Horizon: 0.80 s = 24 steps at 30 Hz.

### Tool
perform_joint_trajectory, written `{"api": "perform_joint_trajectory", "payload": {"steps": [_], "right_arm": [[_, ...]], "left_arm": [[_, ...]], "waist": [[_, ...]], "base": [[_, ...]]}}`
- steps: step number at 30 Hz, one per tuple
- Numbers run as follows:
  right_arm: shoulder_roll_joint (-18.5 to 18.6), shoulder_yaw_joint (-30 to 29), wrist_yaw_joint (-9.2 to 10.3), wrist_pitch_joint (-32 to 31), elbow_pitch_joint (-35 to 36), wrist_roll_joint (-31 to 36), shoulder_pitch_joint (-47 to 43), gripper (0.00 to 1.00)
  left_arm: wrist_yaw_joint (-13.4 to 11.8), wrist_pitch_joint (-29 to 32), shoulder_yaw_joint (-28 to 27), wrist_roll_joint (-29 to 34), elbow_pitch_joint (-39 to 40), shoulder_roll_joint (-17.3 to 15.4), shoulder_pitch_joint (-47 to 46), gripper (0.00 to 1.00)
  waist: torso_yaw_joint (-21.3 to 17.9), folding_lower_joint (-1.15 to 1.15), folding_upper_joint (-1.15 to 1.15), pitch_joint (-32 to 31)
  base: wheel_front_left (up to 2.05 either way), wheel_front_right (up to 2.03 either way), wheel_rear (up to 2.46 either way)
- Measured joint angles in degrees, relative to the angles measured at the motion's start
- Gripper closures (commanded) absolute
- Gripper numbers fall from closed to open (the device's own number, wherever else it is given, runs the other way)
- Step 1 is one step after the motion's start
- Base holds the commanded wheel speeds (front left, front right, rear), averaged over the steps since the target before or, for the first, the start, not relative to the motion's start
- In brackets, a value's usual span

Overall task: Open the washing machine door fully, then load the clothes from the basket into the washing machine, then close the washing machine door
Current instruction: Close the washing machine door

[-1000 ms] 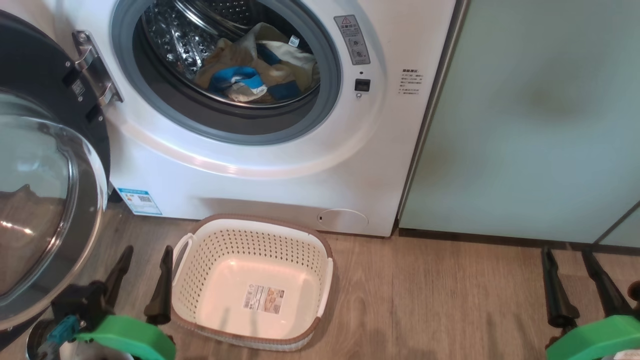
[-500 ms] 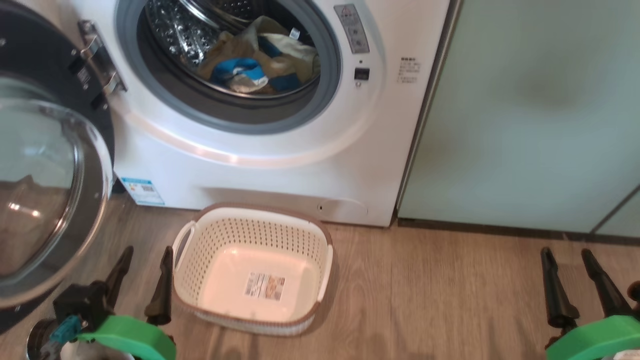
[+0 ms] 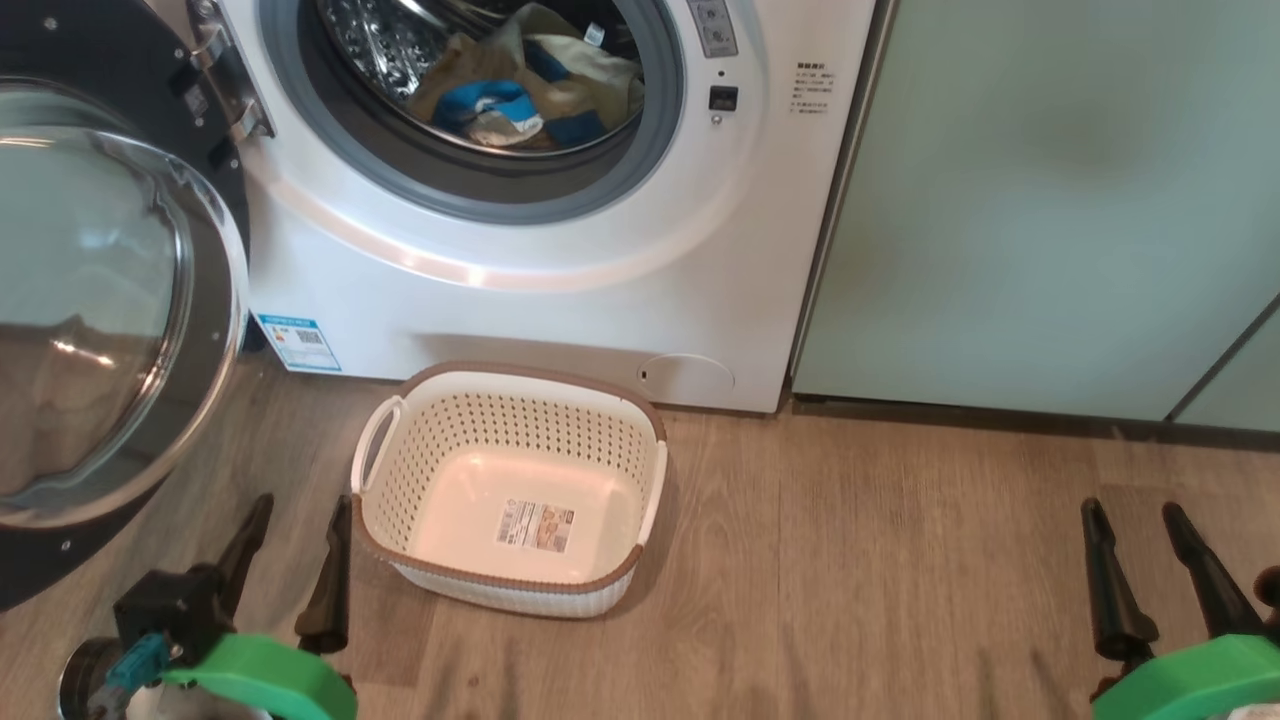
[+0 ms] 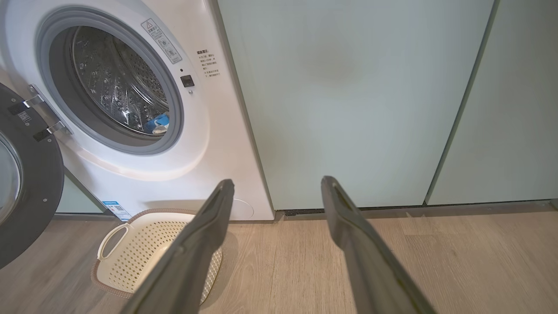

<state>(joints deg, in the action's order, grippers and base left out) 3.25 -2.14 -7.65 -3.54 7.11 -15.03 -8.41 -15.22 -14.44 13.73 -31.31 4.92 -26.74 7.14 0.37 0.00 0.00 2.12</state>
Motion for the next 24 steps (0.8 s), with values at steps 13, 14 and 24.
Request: {"api": "perform_joint_trajectory", "payload": {"steps": [13, 14, 24], "right_arm": [[-0.1, -0.1, 0.00, 0.0, 0.0, 0.0, -0.1, 0.00], [-0.2, -0.1, 0.00, 0.0, 0.0, 0.0, -0.1, 0.00], [-0.2, -0.7, 0.00, 0.0, -0.1, 0.1, -0.5, 0.00]], "left_arm": [[0.4, 0.0, 0.0, 0.6, 0.6, 0.0, 0.0, 0.00], [0.4, 0.0, 0.0, 0.8, 0.6, 0.0, 0.0, 0.00], [0.4, 0.0, 0.3, 1.1, 0.6, 0.0, 0.0, 0.00]], "waist": [[0.1, 0.01, 0.00, -0.2], [0.1, 0.01, 0.00, -0.3], [0.9, 0.00, 0.00, -0.2]], "base": [[0.00, 0.00, 0.00], [0.00, 0.00, 0.00], [0.00, 0.00, 0.00]]}}
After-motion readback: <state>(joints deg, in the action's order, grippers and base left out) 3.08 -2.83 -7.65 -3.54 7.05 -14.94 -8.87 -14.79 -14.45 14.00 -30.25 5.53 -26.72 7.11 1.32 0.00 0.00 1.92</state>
